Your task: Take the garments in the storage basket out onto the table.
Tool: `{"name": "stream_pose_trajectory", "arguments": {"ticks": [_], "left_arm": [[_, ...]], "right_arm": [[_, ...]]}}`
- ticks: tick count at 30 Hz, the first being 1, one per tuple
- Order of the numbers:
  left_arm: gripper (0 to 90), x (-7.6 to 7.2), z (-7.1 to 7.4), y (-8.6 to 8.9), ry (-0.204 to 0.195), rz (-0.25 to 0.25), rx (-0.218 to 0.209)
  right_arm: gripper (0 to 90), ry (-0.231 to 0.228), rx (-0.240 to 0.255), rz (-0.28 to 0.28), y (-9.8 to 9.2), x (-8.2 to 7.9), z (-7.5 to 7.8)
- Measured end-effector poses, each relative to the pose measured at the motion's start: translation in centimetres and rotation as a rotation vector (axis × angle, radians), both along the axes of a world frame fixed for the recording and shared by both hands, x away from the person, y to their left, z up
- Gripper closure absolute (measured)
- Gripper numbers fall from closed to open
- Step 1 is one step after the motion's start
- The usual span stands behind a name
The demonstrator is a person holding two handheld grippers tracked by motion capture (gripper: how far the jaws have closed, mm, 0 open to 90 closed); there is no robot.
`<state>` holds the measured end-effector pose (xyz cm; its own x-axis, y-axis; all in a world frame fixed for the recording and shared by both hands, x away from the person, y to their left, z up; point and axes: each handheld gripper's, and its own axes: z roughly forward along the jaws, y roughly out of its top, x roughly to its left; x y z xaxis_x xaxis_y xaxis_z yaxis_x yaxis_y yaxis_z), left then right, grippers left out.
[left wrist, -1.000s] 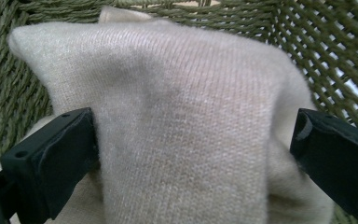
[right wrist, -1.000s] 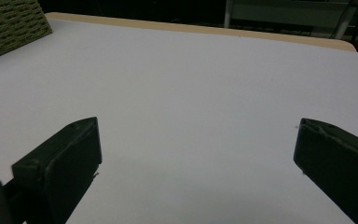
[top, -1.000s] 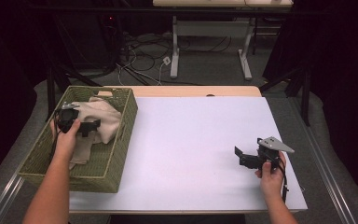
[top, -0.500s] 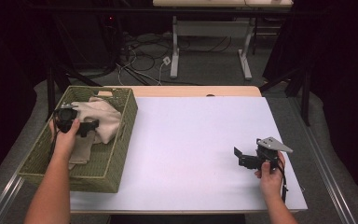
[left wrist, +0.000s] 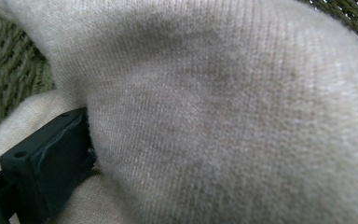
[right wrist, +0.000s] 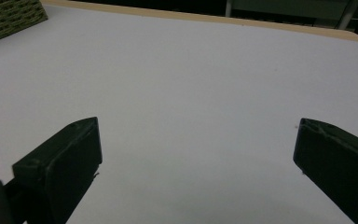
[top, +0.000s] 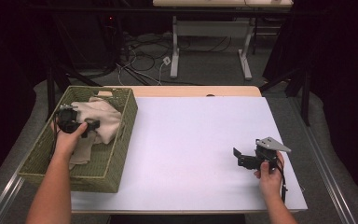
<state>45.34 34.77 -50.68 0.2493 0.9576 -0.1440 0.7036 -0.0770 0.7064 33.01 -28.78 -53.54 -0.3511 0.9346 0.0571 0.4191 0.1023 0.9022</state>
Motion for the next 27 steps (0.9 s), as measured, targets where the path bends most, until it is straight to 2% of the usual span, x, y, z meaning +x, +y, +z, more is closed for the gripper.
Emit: {"name": "stream_pose_trajectory", "arguments": {"ticks": [5, 8, 11, 14, 20, 23, 24, 27], "left_arm": [[0.0, 0.06, -0.07, -0.15, 0.014, 0.014, -0.007], [0.0, 0.10, -0.11, -0.26, 0.014, 0.012, 0.014], [0.1, 0.07, -0.19, -0.36, 0.019, 0.013, 0.016], [0.6, 0.06, -0.25, -0.38, 0.053, 0.008, 0.013], [0.7, 0.10, -0.40, -0.69, 0.081, -0.007, 0.056], [0.7, 0.22, -0.58, -0.67, 0.074, 0.002, 0.054], [0.7, 0.25, -0.65, -0.72, 0.080, 0.012, 0.039], [1.3, 0.40, -0.69, -0.62, 0.098, 0.004, 0.038]], "right_arm": [[0.8, 0.001, -0.012, 0.010, 0.03, 0.09, -0.08], [0.8, 0.006, -0.016, 0.008, 0.14, 0.12, -0.14], [0.8, 0.006, -0.026, 0.007, 0.17, 0.17, -0.19], [0.8, 0.006, -0.028, 0.007, 0.12, 0.16, -0.18], [0.9, 0.007, -0.023, 0.005, 0.10, 0.15, -0.14], [0.9, 0.005, -0.029, 0.010, 0.11, 0.18, -0.17], [0.9, 0.005, -0.026, 0.009, 0.16, 0.18, -0.18], [0.9, 0.003, -0.029, 0.008, 0.21, 0.22, -0.25]]}}
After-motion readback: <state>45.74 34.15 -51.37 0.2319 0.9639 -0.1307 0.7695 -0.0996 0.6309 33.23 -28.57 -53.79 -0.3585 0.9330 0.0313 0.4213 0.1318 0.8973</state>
